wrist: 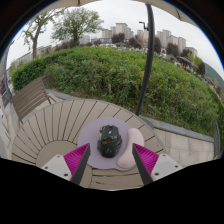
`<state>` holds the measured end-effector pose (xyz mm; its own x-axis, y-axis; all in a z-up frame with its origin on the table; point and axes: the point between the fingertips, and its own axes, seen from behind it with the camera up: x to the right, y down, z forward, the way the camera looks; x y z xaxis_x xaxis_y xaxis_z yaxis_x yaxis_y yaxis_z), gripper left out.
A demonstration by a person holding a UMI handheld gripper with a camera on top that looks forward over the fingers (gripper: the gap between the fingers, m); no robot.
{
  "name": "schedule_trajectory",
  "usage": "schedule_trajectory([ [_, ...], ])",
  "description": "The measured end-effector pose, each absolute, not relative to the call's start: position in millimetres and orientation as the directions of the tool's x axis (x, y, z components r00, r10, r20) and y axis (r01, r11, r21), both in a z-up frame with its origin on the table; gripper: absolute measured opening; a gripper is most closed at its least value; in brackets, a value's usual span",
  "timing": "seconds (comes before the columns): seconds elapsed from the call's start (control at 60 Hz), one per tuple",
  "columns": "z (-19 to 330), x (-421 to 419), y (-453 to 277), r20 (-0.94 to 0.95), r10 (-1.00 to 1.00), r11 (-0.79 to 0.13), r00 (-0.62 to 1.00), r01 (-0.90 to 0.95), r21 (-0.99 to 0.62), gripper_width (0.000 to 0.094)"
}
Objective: Arrange mouse
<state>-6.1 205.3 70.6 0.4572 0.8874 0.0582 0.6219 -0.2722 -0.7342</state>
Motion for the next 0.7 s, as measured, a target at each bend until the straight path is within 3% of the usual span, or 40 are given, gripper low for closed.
schedule_trajectory([
  [0.35, 156, 180, 110, 0.096, 0.904, -0.251, 0.416, 0.700, -0.668, 0.0853],
  [0.7, 186, 181, 81, 0.050, 0.906, -0.262, 0.420, 0.652, -0.712, 0.0861],
])
